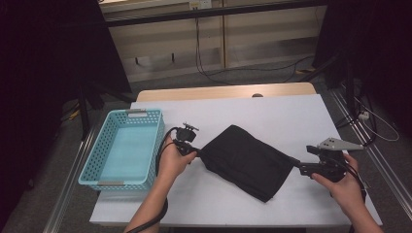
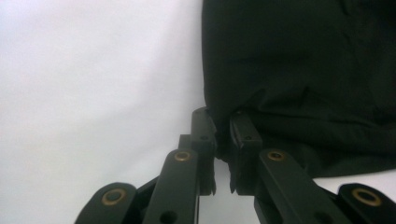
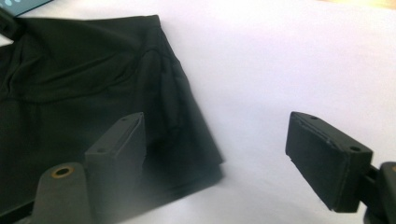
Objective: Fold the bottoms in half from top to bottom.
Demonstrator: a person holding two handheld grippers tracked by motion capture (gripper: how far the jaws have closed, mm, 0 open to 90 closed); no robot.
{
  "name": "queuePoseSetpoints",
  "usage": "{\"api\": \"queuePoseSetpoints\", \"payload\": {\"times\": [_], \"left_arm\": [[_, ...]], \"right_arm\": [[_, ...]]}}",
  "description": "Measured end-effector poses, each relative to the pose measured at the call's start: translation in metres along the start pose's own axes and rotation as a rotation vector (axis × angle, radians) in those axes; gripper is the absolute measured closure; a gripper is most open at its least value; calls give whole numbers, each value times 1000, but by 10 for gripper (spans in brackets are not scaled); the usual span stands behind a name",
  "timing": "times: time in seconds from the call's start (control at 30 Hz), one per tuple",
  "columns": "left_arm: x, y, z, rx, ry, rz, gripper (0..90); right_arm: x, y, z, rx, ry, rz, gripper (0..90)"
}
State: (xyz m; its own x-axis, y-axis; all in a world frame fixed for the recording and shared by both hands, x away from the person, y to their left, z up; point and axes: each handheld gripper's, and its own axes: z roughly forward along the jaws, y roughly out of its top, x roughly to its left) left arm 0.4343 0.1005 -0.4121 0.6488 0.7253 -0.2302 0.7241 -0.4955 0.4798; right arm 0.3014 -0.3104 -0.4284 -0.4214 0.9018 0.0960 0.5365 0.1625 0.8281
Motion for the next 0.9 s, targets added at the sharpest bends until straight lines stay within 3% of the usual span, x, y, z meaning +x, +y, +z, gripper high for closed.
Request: {"api": "queuePoseSetpoints", "payload": {"times": [0.1, 0.3, 0.47, 0.6, 0.63, 0.67, 0.77, 0.9], "left_arm": [[14, 7, 1, -3, 18, -25, 826], [26, 11, 5, 1, 77, -15, 827], [30, 10, 6, 3, 68, -42, 816], [31, 6, 3, -9, 80, -57, 584], [32, 4, 1, -20, 87, -69, 584], [32, 2, -2, -22, 89, -66, 491], [30, -6, -7, -53, 65, -89, 417], [25, -18, -4, -59, 54, -99, 415]], "right_arm": [[2, 1, 1, 0, 6, -4, 201], [8, 2, 4, 11, 7, -22, 201], [18, 5, 9, 20, 35, -54, 201], [24, 7, 15, 25, 51, -64, 201], [24, 7, 15, 25, 51, -64, 201], [23, 7, 17, 28, 52, -62, 201], [23, 7, 19, 34, 54, -59, 201], [22, 6, 21, 41, 58, -60, 201]]}}
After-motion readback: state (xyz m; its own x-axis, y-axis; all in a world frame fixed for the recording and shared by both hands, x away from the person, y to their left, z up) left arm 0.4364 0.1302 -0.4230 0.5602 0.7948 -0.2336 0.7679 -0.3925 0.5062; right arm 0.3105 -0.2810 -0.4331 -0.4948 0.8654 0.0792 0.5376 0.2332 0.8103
